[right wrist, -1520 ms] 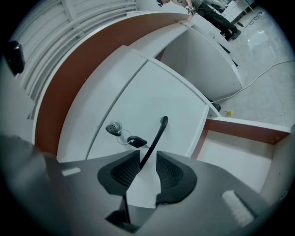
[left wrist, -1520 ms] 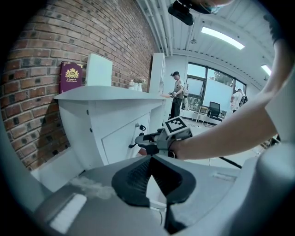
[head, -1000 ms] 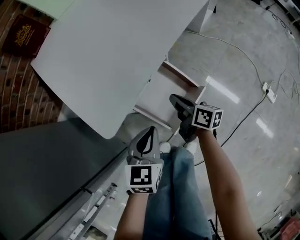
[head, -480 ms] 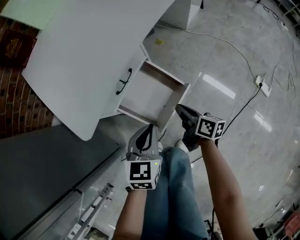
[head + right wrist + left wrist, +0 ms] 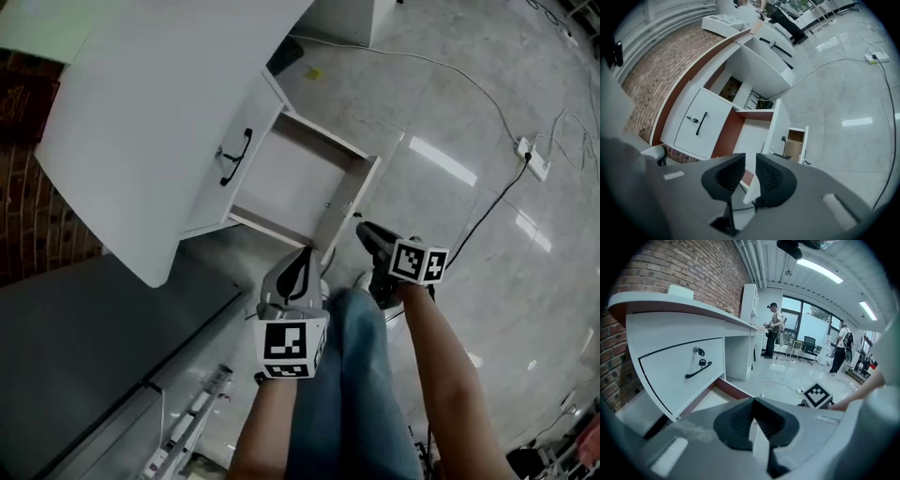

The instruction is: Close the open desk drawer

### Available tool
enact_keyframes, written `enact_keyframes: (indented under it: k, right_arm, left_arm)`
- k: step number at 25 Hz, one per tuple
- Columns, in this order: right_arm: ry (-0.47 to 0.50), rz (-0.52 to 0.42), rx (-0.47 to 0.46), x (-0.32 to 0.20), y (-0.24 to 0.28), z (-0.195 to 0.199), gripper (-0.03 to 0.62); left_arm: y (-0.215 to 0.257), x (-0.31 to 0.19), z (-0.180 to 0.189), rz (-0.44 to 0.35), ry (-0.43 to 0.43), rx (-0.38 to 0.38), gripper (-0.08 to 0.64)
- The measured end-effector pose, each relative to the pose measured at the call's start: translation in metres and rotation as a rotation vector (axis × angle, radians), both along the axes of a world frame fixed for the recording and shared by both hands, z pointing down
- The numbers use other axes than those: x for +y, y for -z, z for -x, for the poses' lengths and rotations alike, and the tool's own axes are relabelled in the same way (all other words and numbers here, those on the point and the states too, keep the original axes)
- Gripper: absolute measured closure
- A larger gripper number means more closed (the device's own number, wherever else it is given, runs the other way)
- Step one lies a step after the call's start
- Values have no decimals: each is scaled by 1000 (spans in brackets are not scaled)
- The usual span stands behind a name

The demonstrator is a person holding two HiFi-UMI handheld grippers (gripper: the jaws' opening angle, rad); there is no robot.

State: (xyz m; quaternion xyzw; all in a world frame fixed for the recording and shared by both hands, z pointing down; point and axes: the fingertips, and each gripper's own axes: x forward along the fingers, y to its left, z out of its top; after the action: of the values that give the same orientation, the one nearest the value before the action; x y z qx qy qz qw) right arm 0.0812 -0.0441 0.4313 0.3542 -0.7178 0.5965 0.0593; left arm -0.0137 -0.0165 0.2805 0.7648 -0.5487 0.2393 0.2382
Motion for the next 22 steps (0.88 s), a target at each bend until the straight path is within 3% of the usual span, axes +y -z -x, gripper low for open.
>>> enact_keyframes:
  k: [7, 12, 22]
  right_arm:
    - [-92, 55, -2, 15, -54, -9, 522]
    - [-144, 69, -26, 21, -81, -1, 522]
    - [-278, 63, -150, 2, -121, 22, 502]
  left_arm:
    - [-44, 0, -10, 39, -43, 15, 561]
    - [-71, 0, -21, 67, -125, 16, 561]
    - [-116, -10, -19, 79, -214, 3, 561]
